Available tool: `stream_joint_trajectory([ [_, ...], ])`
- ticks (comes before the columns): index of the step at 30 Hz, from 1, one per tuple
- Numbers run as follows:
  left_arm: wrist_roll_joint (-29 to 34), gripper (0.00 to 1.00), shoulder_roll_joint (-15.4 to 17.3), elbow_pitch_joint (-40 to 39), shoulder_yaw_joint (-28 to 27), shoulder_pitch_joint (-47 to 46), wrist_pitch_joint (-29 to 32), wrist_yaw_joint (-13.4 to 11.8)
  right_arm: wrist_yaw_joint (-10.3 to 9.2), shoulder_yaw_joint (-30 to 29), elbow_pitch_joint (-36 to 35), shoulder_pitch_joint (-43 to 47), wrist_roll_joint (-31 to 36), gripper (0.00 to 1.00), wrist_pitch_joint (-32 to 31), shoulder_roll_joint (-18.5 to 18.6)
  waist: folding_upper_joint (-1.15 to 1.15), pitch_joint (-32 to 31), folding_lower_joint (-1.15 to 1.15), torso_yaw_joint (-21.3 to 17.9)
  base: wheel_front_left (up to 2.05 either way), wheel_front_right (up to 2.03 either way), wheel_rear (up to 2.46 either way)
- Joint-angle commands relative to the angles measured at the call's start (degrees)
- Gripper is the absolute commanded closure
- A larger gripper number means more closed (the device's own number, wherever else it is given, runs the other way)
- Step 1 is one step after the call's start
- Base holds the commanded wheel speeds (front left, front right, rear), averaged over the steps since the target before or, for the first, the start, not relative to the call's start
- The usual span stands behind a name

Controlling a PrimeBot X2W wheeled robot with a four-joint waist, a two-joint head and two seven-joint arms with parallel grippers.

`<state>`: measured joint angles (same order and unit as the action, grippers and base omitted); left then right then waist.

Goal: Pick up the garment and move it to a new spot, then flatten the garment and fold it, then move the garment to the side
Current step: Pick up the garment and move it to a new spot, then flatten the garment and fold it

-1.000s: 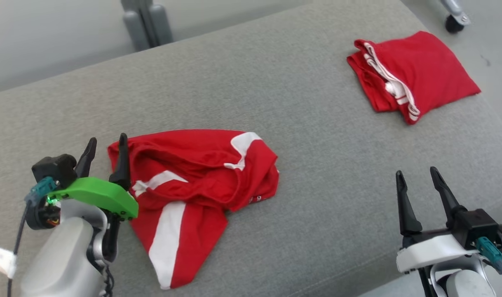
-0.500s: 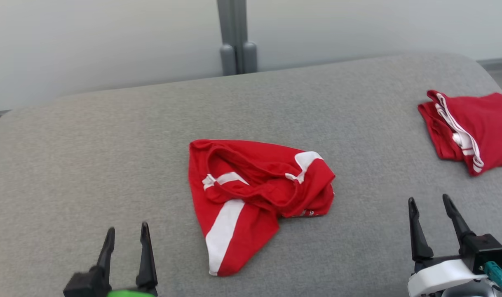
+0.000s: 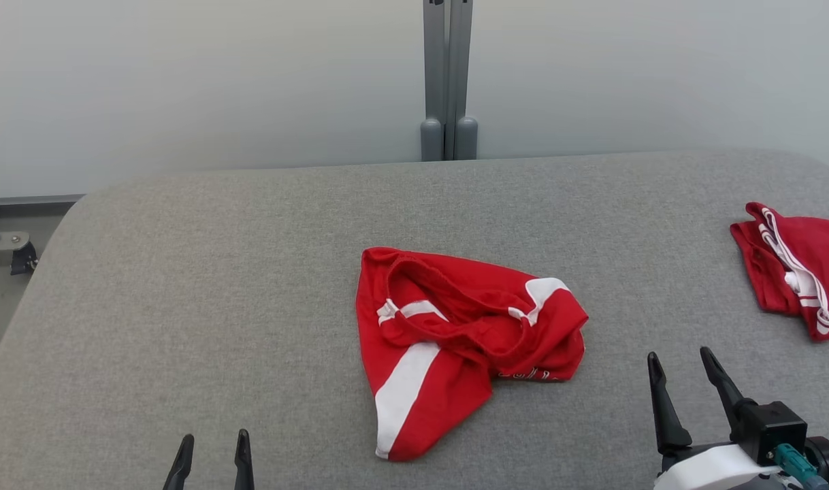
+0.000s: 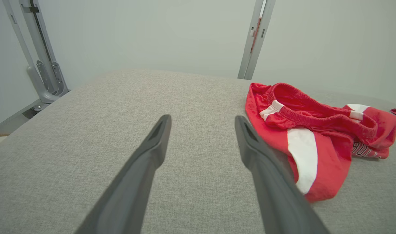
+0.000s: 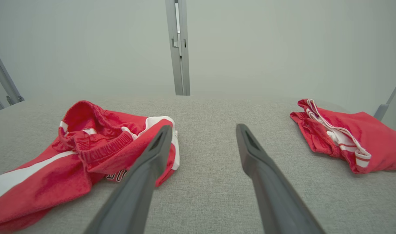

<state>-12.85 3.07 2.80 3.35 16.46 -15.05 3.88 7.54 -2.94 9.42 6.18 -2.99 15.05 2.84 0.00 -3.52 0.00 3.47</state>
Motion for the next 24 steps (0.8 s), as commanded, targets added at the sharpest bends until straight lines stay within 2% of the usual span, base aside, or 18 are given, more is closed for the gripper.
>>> stream_joint_trajectory([
  [1, 0.7, 0.0, -0.1, 0.4, -0.2, 0.4, -0.1, 0.6, -0.11, 0.2, 0.3, 0.7, -0.4, 0.0, 0.2, 0.1, 0.0, -0.1, 0.0, -0.1, 0.0, 0.0, 0.0],
  [6, 0.0, 0.0, -0.2, 0.6, 0.4, -0.6, -0.1, 1.1, -0.11, 0.9, 0.8, 0.2, -0.8, 0.0, 0.2, 0.1, 0.0, 0.1, 0.0, -1.0, 0.0, 0.0, 0.0],
  [18, -1.4, 0.0, -0.2, 0.9, 0.5, -2.4, -0.2, 0.6, -0.11, 1.7, 1.3, -0.8, -0.9, 0.0, 0.2, 0.1, 0.0, 1.0, 0.0, -3.1, 0.0, 0.0, 0.0],
  [24, -4.5, 0.0, -0.2, 2.3, 8.7, -10.9, -0.2, 1.2, -0.11, 3.9, 0.6, -3.0, -1.3, 0.0, 0.2, 0.1, 0.0, 2.7, 0.0, -6.9, 0.0, 0.0, 0.0],
])
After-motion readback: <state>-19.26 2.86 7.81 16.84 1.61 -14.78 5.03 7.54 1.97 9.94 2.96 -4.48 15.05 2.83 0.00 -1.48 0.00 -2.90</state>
